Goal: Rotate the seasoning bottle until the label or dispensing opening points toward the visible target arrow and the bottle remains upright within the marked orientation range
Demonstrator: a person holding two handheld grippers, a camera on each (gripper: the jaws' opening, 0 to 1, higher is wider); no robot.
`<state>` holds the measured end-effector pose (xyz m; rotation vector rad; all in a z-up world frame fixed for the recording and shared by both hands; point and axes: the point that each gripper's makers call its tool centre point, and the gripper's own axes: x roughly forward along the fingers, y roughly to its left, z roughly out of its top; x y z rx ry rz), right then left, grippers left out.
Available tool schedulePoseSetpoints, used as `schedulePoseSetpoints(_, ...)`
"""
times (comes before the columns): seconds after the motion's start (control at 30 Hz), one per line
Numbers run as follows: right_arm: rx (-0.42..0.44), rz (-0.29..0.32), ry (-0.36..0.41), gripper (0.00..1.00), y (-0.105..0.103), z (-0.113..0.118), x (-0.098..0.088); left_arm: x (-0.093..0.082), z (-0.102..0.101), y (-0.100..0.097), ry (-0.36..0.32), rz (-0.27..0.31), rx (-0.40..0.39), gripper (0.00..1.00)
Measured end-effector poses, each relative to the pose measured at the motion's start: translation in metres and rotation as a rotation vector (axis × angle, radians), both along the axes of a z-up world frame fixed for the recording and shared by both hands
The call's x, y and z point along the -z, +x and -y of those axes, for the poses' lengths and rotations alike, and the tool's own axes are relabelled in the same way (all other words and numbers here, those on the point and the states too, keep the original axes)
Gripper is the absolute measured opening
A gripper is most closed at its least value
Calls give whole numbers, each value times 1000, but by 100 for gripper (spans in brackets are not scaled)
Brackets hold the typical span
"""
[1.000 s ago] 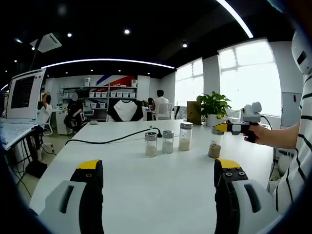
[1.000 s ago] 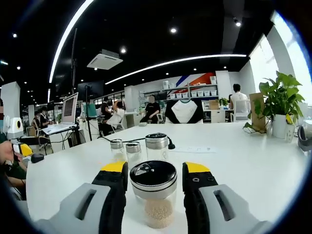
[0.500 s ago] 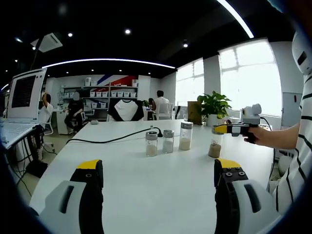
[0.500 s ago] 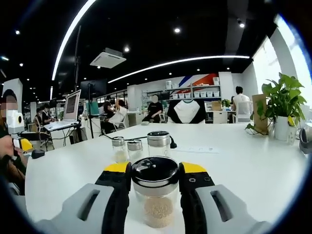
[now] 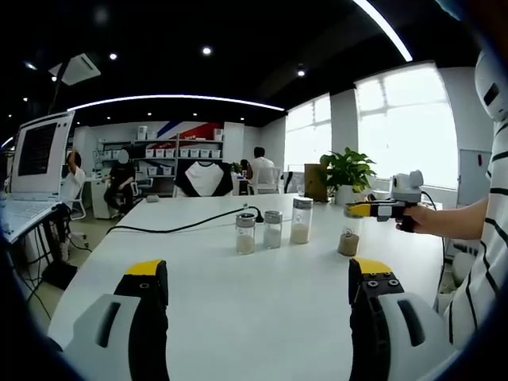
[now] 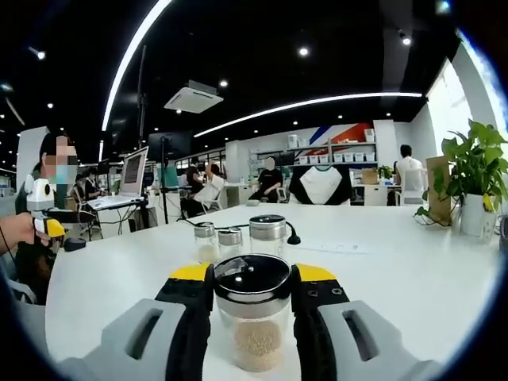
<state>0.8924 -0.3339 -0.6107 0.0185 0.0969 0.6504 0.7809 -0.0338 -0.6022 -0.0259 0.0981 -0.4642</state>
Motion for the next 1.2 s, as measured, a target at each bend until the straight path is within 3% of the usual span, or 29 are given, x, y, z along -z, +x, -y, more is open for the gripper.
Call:
schedulePoseSetpoints(0.53,-147,-30,45,38,-5,-4,1,-3,8,3,10,0,19,100)
schedulePoseSetpoints(0.83,-296,-66,77,38,-9,-8,3,0,9,3,5,-6,18,100)
schedulePoseSetpoints(1.2,-398,-78,80,38,-10,-9,2,2,12,3,9,-12,29,100)
